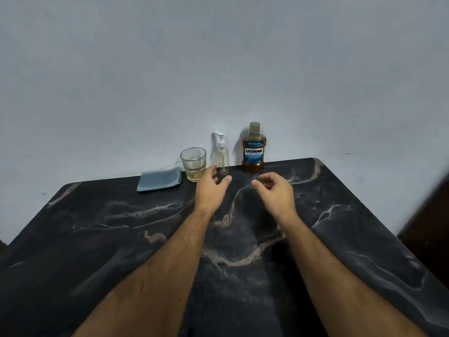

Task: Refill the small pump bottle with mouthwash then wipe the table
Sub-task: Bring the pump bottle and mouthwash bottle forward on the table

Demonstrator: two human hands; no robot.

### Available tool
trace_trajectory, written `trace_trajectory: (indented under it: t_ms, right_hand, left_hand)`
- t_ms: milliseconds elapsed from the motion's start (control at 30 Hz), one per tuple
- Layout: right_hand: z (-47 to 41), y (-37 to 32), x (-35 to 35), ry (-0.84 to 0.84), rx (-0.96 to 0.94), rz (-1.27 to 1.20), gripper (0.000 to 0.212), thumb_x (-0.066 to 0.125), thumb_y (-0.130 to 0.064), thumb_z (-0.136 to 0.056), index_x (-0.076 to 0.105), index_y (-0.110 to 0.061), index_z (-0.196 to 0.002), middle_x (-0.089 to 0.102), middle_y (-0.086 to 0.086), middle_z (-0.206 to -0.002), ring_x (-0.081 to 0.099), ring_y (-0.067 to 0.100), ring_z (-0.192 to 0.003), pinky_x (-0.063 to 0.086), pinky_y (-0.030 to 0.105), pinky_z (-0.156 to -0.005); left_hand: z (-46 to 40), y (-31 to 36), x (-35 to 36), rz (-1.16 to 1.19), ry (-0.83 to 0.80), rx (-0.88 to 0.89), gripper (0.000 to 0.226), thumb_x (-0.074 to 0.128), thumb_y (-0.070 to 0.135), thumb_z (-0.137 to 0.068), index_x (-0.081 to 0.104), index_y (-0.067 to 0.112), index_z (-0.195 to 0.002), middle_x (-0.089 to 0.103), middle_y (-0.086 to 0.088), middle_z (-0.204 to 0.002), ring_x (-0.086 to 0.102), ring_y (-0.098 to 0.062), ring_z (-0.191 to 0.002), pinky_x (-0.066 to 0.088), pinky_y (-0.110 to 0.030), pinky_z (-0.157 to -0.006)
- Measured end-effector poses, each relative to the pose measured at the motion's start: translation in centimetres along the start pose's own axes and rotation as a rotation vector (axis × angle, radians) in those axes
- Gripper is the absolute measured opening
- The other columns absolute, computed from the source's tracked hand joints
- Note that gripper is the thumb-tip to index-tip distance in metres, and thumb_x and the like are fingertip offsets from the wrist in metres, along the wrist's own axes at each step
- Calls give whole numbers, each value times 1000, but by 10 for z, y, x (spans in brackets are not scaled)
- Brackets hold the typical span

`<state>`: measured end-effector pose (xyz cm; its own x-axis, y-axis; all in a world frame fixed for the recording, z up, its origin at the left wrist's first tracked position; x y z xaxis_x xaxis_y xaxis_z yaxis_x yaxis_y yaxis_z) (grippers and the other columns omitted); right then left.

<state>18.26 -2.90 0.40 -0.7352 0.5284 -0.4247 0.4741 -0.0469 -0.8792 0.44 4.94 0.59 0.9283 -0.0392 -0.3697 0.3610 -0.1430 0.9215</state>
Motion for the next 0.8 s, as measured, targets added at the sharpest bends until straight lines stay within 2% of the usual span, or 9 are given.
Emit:
trace_trajectory:
  t_ms: [133, 200, 267, 367, 500, 600, 700, 800]
  right_hand:
    - [-31, 15, 9, 23, 22, 23, 31, 70, -37, -88, 65, -23, -115, 66, -8, -107, 62, 4, -96, 54, 25, -83]
    - [-40, 18, 12, 34, 7, 32, 31, 71, -37, -87, 65, -22, -114, 66, -9, -104, 61, 2, -93, 51, 21, -79]
    - [-53, 26, 18, 44, 8, 46, 30, 71, -38, -87, 65, -23, -113, 65, -10, -104, 61, 2, -92, 50, 21, -78]
    - [-65, 39, 25, 75, 32, 51, 29, 71, -38, -87, 64, -25, -112, 65, -10, -104, 61, 3, -93, 52, 23, -80]
    - [-73, 45, 30, 103, 28, 25, 25, 72, -37, -85, 60, -32, -106, 63, -15, -98, 60, 0, -89, 52, 23, -80]
    - [-78, 46, 31, 108, 38, 10, 33, 73, -36, -85, 60, -26, -114, 63, -13, -102, 60, 2, -93, 51, 22, -81]
    - [-83, 45, 28, 112, 59, 13, 42, 74, -34, -85, 57, -22, -121, 63, -9, -107, 61, 7, -97, 51, 23, -80]
    - [-92, 44, 21, 128, 69, 3, 45, 75, -31, -85, 55, -19, -124, 64, -4, -112, 62, 9, -97, 52, 25, -81]
  left_hand:
    - [-39, -5, 25, 0, 55, -43, 74, 68, 33, -90, 32, 16, -151, 43, -6, -152, 44, -23, -137, 38, -38, -111]
    - [-50, -4, 32, -21, 111, -38, 73, 69, 31, -89, 33, 14, -150, 46, -7, -149, 45, -24, -135, 38, -36, -107]
    - [-66, -5, 41, -31, 166, -25, 70, 69, 28, -88, 35, 13, -148, 50, -8, -143, 49, -26, -131, 42, -37, -105]
    - [-85, -13, 54, -30, 215, -66, 76, 69, 28, -89, 28, 11, -151, 44, -11, -148, 45, -29, -134, 41, -42, -108]
    - [-104, -18, 65, -8, 247, -78, 76, 70, 24, -89, 27, 12, -150, 42, -10, -151, 44, -29, -136, 39, -39, -107]
    - [-114, -21, 65, -1, 285, -86, 67, 71, 22, -88, 36, 12, -144, 50, -10, -143, 51, -27, -129, 43, -37, -104]
    - [-112, -25, 60, -4, 299, -67, 52, 71, 21, -88, 48, 11, -134, 59, -7, -131, 58, -23, -118, 44, -28, -94]
    - [-93, -24, 56, 64, 293, -18, 44, 71, 21, -86, 51, 12, -124, 63, -1, -115, 61, -18, -102, 43, -24, -84]
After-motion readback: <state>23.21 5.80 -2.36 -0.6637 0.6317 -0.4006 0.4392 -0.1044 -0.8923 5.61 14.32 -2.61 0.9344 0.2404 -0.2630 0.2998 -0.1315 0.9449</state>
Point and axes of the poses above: each hand's wrist, its own z-axis away from the middle knuckle, its own x-axis out of the palm, y = z × x, the point moved 5 cm from there along -z, towards the middle knuckle
